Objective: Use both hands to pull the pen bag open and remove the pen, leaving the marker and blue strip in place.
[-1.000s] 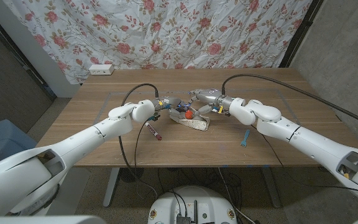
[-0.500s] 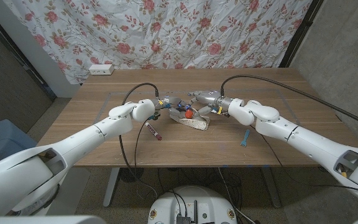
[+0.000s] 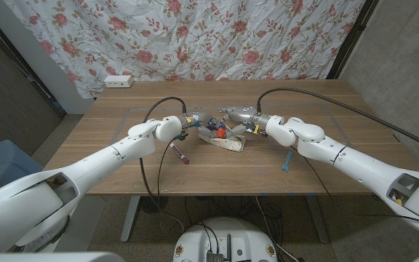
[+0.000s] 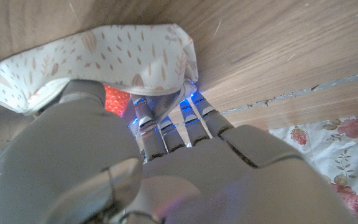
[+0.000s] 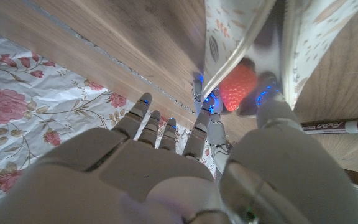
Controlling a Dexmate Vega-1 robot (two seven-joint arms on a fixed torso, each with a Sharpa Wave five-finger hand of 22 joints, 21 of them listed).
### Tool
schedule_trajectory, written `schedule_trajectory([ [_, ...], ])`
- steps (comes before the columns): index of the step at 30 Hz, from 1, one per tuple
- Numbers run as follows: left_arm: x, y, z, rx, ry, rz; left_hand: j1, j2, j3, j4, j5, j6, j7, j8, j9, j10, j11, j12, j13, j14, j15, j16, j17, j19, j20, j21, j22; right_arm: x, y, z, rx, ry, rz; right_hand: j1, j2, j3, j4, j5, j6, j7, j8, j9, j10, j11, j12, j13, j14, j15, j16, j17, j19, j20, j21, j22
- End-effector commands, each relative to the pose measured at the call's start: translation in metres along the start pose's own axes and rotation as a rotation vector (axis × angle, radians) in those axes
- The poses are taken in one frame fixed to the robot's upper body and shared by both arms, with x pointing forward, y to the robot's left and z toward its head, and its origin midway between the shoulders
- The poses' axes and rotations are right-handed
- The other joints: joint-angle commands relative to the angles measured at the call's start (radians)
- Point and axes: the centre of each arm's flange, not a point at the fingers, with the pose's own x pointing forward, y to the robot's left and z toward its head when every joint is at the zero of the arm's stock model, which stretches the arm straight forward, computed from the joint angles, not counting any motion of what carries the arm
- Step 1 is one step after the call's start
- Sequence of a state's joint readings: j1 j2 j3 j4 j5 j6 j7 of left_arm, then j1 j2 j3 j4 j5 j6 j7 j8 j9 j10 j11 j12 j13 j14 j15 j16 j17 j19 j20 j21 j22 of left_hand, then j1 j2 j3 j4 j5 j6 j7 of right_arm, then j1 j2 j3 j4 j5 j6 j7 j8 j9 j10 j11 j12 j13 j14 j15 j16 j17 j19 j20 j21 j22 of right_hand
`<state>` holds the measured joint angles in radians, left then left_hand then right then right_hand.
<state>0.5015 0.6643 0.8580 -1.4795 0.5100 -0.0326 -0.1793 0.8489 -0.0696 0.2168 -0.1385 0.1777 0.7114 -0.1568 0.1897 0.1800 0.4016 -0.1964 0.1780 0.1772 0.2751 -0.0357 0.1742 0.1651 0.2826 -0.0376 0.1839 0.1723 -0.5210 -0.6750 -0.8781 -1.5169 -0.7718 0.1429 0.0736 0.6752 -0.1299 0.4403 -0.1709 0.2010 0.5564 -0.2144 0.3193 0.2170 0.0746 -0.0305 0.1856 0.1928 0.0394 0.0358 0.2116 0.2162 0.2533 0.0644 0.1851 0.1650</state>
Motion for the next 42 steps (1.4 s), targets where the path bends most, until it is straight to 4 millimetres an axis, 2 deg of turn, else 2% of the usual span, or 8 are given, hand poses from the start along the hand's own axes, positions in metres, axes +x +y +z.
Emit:
schedule_trajectory([
  [1, 0.002, -0.001, 0.002, -0.001, -0.004, -0.001, -0.005, 0.005, 0.002, -0.005, -0.001, 0.003, 0.001, 0.005, 0.005, 0.006, 0.006, 0.010, 0.001, -0.001, -0.102, 0.005, 0.003, -0.003, -0.001, 0.005, -0.001, 0.005, 0.004, 0.001, 0.004, -0.007, -0.005, 0.012, 0.005, 0.002, 0.007, 0.007, 0.020, -0.004, 0.010, 0.003, 0.010, -0.002, 0.008, 0.003, 0.005, -0.005, 0.011, 0.005, 0.012, -0.002, 0.006, 0.002],
  [11, 0.004, -0.001, 0.002, 0.002, -0.006, -0.004, -0.006, 0.007, 0.003, -0.005, -0.001, 0.003, 0.001, 0.005, 0.005, 0.006, 0.005, 0.009, 0.001, -0.002, -0.102, 0.004, 0.003, -0.003, -0.002, 0.005, -0.001, 0.005, 0.005, 0.004, 0.012, -0.011, -0.013, 0.013, 0.006, 0.000, 0.008, 0.008, 0.037, -0.002, 0.018, 0.005, 0.013, -0.002, 0.009, 0.003, 0.008, -0.007, 0.013, 0.006, 0.018, -0.003, 0.007, 0.002],
  [20, 0.003, -0.002, 0.002, 0.003, -0.003, -0.004, -0.006, 0.010, 0.003, -0.006, -0.001, 0.004, 0.001, 0.005, 0.005, 0.007, 0.007, 0.010, 0.001, -0.001, -0.101, 0.004, 0.003, -0.003, -0.001, 0.006, -0.001, 0.005, 0.007, 0.007, 0.018, -0.012, -0.033, 0.017, 0.003, -0.009, 0.009, 0.011, 0.106, 0.000, 0.053, 0.012, 0.028, -0.008, 0.014, 0.003, 0.021, -0.013, 0.018, 0.008, 0.031, -0.008, 0.008, 0.003],
  [37, 0.000, -0.003, 0.004, 0.002, -0.006, 0.000, -0.007, 0.014, 0.005, -0.007, 0.000, 0.006, 0.000, 0.006, 0.005, 0.009, 0.009, 0.010, 0.001, -0.002, -0.101, 0.004, 0.003, -0.002, -0.002, 0.006, -0.001, 0.005, 0.014, 0.012, 0.002, 0.020, -0.054, 0.049, -0.016, -0.024, 0.000, 0.030, 0.199, -0.002, 0.106, 0.026, 0.066, -0.019, 0.022, 0.002, 0.051, -0.040, 0.027, 0.006, 0.066, -0.022, 0.012, 0.003],
  [42, 0.000, -0.003, 0.005, 0.003, -0.006, 0.000, -0.007, 0.016, 0.005, -0.007, 0.000, 0.006, 0.001, 0.006, 0.005, 0.008, 0.009, 0.010, 0.001, -0.001, -0.101, 0.004, 0.003, -0.001, -0.002, 0.006, -0.001, 0.004, 0.016, 0.013, -0.002, 0.025, -0.060, 0.057, -0.014, -0.024, 0.000, 0.037, 0.214, -0.003, 0.114, 0.028, 0.074, -0.023, 0.023, 0.002, 0.056, -0.041, 0.029, 0.006, 0.070, -0.024, 0.012, 0.003],
])
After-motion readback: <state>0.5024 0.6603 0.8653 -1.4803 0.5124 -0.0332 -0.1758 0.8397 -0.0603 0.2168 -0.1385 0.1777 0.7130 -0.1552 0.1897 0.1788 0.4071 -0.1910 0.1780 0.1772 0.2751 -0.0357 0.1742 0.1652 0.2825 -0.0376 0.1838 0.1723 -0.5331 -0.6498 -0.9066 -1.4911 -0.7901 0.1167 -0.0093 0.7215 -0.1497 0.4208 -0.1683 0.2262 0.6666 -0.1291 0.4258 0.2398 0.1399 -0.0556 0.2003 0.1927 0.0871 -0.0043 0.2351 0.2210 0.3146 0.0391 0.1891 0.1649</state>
